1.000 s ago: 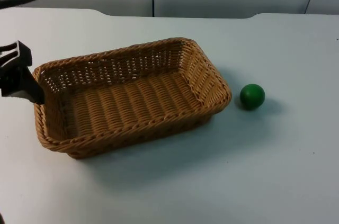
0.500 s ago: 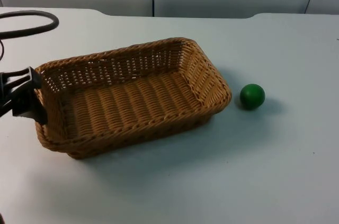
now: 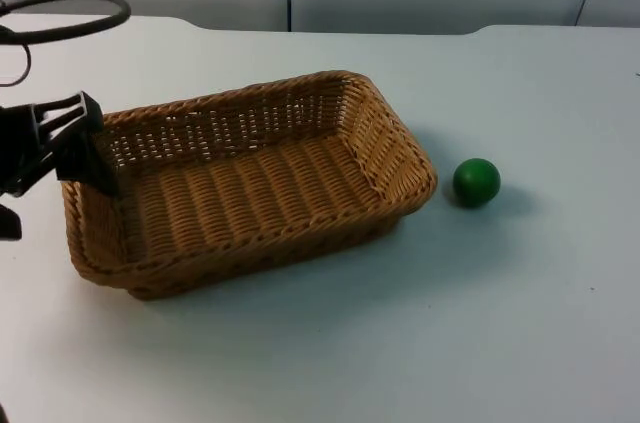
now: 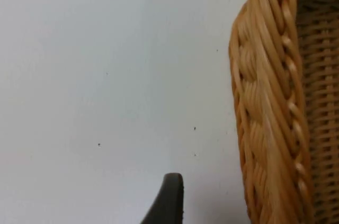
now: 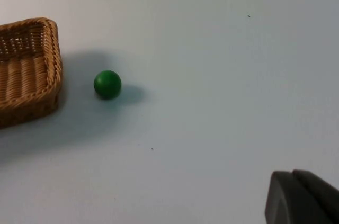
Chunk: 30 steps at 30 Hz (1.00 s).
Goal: Pick up the basket with the left hand and place the ball into the basket with the right hand.
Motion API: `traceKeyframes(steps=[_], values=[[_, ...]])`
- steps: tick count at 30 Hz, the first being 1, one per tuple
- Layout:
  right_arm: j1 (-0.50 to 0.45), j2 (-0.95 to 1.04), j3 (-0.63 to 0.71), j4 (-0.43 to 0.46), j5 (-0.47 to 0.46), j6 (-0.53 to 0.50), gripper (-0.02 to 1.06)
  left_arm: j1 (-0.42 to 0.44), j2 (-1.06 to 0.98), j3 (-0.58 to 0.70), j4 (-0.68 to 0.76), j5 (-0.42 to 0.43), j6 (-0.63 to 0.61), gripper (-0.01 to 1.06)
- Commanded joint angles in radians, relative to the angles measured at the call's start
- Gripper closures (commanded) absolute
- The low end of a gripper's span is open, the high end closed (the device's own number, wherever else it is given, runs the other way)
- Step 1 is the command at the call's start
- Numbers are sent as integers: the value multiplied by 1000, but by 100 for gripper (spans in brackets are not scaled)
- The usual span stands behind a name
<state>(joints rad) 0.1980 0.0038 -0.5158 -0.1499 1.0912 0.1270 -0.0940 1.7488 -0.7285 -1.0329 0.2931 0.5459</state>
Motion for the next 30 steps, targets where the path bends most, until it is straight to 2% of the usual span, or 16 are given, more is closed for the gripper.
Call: traceKeyframes(steps=[1, 6, 8, 10, 11, 12, 13, 14, 18, 20, 25, 28, 30], values=[[-5, -4, 6, -3, -11, -4, 105, -7, 46, -31, -11, -3, 5, 24], [-5, -4, 6, -3, -11, -4, 105, -7, 123, -66, -11, 4, 5, 27], [-5, -4, 6, -3, -11, -4, 105, -7, 153, -76, -18, 4, 2, 35], [-5, -4, 6, -3, -11, -4, 105, -7, 180, -87, -61, -2, -3, 57], [-5, -4, 6, -3, -11, -4, 105, -7, 180, -87, -61, -2, -3, 57], [-5, -4, 6, -3, -11, -4, 105, -7, 183, -87, -94, -14, -3, 70], [-5, -4, 6, -3, -11, -4, 105, -7, 183, -87, -140, -23, -3, 98], [-5, -4, 6, -3, -11, -4, 105, -7, 181, -87, -160, -23, -1, 105], [-5, -4, 6, -3, -11, -4, 105, -7, 171, -87, -261, -23, -1, 105], [-5, -4, 6, -3, -11, -4, 105, -7, 163, -85, -305, 5, -4, 105], [-5, -4, 6, -3, -11, -4, 105, -7, 135, -76, -307, 57, -3, 105], [-5, -4, 6, -3, -11, -4, 105, -7, 104, -59, -319, 53, -3, 105], [-5, -4, 6, -3, -11, -4, 105, -7, 46, -31, -324, 15, -3, 105]])
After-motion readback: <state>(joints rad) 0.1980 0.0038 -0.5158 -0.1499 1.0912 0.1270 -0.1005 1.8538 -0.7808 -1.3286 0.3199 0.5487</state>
